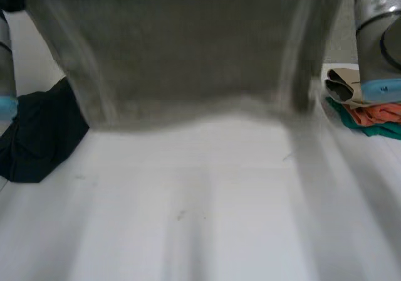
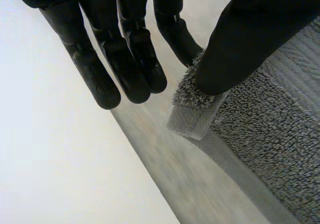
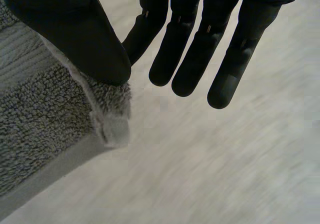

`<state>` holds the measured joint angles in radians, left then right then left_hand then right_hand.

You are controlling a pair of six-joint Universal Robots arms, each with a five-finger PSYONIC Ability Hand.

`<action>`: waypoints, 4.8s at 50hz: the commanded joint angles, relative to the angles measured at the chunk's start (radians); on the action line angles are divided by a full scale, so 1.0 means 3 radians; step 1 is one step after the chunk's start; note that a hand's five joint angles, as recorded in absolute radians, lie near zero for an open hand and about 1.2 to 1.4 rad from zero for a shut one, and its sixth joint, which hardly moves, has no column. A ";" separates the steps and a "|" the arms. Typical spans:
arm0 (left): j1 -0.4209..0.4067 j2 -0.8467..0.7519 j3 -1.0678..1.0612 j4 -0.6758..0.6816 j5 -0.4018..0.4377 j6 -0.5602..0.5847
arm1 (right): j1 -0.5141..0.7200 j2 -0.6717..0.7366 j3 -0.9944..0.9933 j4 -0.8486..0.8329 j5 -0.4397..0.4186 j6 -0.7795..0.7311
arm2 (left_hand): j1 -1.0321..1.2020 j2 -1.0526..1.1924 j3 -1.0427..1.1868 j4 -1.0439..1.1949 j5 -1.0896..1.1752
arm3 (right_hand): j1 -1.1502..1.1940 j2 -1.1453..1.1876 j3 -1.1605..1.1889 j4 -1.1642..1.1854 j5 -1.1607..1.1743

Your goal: Fold the laundry.

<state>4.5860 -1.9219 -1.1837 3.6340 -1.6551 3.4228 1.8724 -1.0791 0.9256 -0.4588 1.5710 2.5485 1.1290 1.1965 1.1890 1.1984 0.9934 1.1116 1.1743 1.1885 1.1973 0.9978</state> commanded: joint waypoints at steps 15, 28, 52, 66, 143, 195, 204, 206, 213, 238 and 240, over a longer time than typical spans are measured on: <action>0.0027 -0.0261 -0.0978 -0.0506 0.0572 0.0060 | -0.0044 0.0621 0.0340 0.0808 -0.0266 0.0024 | 0.0891 0.0666 0.0691 0.0660 0.0761 | 0.0949 0.0740 0.0693 0.0663 0.0746; 0.0109 0.0126 -0.2010 -0.1812 0.0853 0.0903 | -0.0299 0.0290 0.1126 0.2354 -0.0267 -0.0660 | 0.0891 0.0666 0.0691 0.0660 0.0761 | 0.0949 0.0740 0.0693 0.0663 0.0746; -0.0054 0.0067 -0.1572 -0.2113 0.0644 0.1497 | -0.0310 0.0032 0.1595 0.2257 -0.0006 -0.1092 | 0.0891 0.0666 0.0691 0.0660 0.0761 | 0.0949 0.0740 0.0693 0.0663 0.0746; -0.0361 -0.1069 -0.0371 -0.1309 -0.0087 0.1425 | -0.0029 0.0948 0.0781 0.0635 0.0086 -0.0891 | 0.0891 0.0666 0.0691 0.0660 0.0761 | 0.0949 0.0740 0.0693 0.0663 0.0746; -0.0259 0.0608 -0.2149 -0.1064 0.0419 0.0495 | 0.0318 -0.0427 0.2181 0.0155 -0.0756 -0.1183 | -0.3182 -0.3407 -0.3382 -0.3413 -0.3311 | 0.0949 0.0740 0.0693 0.0663 0.0746; -0.1905 0.0077 -0.2063 -0.0547 0.0245 0.0341 | 0.0534 -0.0356 0.2713 0.0691 -0.0850 0.0811 | -0.3182 -0.3407 -0.3382 -0.3413 -0.3311 | -0.3124 -0.3333 -0.3380 -0.3409 -0.3326; -0.1952 -0.0517 -0.1725 -0.0430 0.0107 0.0576 | 0.0590 -0.0197 0.2728 0.0624 -0.0747 0.0612 | -0.3182 -0.3407 -0.3382 -0.3413 -0.3311 | -0.3007 -0.3216 -0.3263 -0.3292 -0.3209; -0.1860 -0.0588 -0.1638 -0.0353 -0.0015 0.0709 | 0.0605 -0.0197 0.2733 0.0604 -0.0732 0.0607 | -0.3182 -0.3407 -0.3382 -0.3413 -0.3311 | -0.2850 -0.3059 -0.3106 -0.3136 -0.3052; -0.1221 -0.0502 -0.1490 0.0209 -0.1303 0.1021 | 0.0723 -0.0192 0.2744 0.0537 -0.0722 0.0556 | -0.3182 -0.3407 -0.3382 -0.3413 -0.3311 | -0.2635 -0.2844 -0.2891 -0.2920 -0.2837; -0.1839 0.0122 -0.2190 0.0061 -0.0037 0.0602 | 0.0841 -0.0044 0.2728 0.0389 -0.0379 0.0310 | -0.3182 -0.3407 -0.3382 -0.3413 -0.3311 | -0.1616 -0.1826 -0.1873 -0.1902 -0.1819; -0.1880 0.0071 -0.2160 0.0056 0.0035 0.0566 | 0.0841 -0.0044 0.2733 0.0384 -0.0374 0.0310 | -0.3182 -0.3407 -0.3382 -0.3413 -0.3311 | -0.1616 -0.1826 -0.1873 -0.1902 -0.1819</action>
<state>4.0713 -1.8710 -1.8493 3.6494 -1.7200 3.6367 2.1272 -1.0841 1.7350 -0.3407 1.4610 2.6425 0.1870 0.2044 0.2085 0.2008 0.0474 0.5296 0.5288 0.5340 0.5343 0.3655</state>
